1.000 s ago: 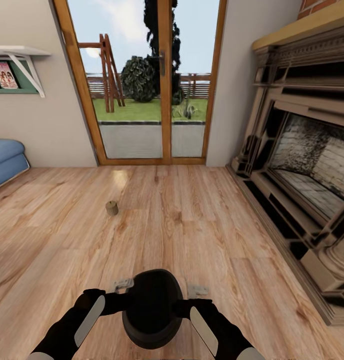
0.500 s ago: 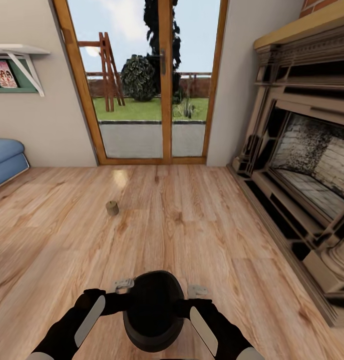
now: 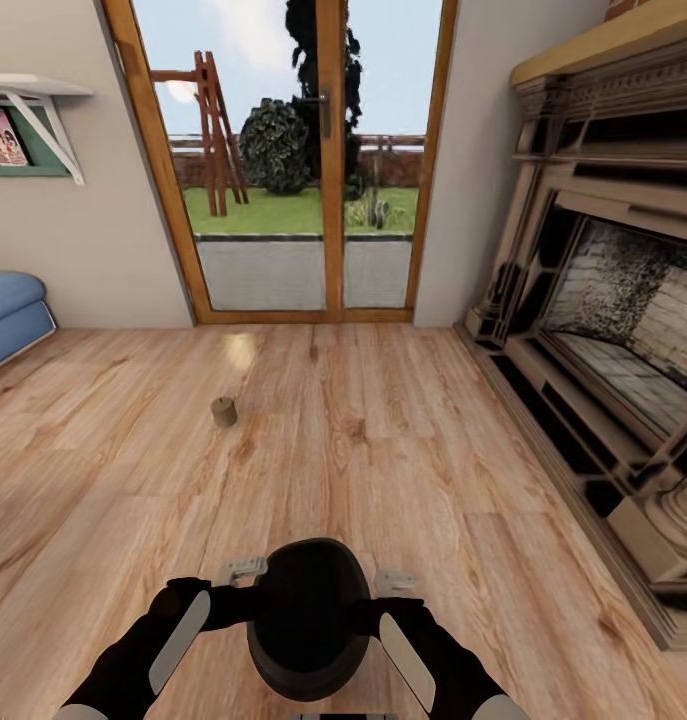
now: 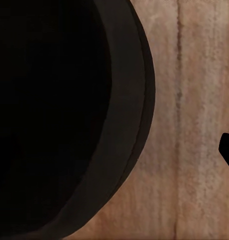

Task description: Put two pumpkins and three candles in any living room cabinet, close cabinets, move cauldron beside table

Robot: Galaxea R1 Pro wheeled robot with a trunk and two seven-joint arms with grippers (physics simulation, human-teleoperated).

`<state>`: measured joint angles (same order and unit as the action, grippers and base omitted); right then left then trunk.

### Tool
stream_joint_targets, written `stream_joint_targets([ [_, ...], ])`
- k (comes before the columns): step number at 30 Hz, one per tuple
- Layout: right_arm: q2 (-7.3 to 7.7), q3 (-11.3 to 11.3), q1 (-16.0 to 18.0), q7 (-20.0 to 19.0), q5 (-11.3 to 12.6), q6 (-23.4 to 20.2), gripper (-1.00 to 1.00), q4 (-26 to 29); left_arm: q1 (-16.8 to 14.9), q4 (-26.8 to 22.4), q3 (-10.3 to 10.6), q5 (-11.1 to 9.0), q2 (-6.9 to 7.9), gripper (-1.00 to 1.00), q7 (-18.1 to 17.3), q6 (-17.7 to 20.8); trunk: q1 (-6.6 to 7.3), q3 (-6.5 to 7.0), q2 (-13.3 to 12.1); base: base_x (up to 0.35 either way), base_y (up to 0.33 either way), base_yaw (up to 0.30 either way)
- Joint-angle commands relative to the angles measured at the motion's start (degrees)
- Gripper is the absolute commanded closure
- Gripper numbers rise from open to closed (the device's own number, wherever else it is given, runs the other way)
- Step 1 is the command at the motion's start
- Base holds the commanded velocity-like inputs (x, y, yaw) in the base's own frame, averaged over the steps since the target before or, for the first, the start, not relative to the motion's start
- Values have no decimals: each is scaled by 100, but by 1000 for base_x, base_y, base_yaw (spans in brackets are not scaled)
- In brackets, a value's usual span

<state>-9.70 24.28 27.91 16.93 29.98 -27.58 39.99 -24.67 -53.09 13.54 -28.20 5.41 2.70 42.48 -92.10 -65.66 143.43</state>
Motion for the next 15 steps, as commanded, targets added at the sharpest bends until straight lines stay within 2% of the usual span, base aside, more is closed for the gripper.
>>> stream_joint_targets([
  [1,4,24,4,56,60,-11,-100,9,-3,-7,17,-36,5,-100,28,19,1,-5,2,0,0,0],
  [3,4,24,4,56,59,38,-100,9,-3,-7,17,-36,5,-100,28,17,1,-5,2,0,0,0],
  [8,4,24,4,56,52,157,-100,9,-3,-1,17,-36,4,-100,28,18,-12,-116,9,0,0,0],
  [11,4,24,4,56,52,174,-100,9,-3,0,11,-42,4,-100,28,18,-12,-116,9,0,0,0],
  [15,4,24,4,56,51,181,-100,9,-3,0,11,-37,4,-100,28,16,-22,-204,14,0,0,0],
])
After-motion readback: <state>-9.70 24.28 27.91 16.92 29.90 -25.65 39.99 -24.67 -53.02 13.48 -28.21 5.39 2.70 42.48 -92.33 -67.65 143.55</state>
